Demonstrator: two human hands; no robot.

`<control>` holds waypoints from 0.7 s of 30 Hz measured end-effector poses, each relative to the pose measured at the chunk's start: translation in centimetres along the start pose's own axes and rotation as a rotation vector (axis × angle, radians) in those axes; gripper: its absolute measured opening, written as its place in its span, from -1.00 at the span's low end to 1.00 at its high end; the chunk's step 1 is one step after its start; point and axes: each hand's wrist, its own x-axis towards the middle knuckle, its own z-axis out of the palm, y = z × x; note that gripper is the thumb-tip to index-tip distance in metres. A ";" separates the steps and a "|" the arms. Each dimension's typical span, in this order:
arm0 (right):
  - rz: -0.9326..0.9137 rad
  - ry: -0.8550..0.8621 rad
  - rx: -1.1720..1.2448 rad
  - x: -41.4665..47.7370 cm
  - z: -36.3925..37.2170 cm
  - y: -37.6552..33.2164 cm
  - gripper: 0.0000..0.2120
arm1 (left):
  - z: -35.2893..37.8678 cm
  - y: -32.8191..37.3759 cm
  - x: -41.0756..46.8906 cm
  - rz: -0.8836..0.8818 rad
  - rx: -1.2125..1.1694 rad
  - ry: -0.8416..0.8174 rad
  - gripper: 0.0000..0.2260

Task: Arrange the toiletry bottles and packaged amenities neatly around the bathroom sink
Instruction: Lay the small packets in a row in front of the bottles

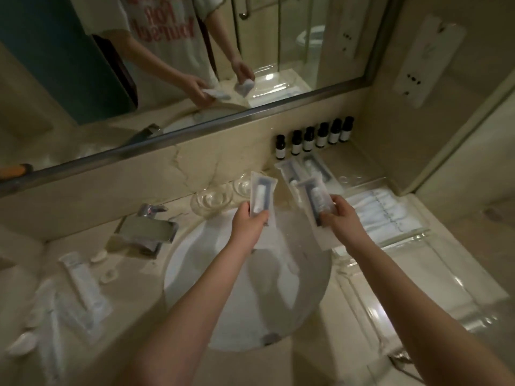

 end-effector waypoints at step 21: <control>0.115 0.147 -0.384 17.3 -6.9 1.9 -0.33 | 8.4 5.2 8.7 0.032 0.102 -0.075 -0.86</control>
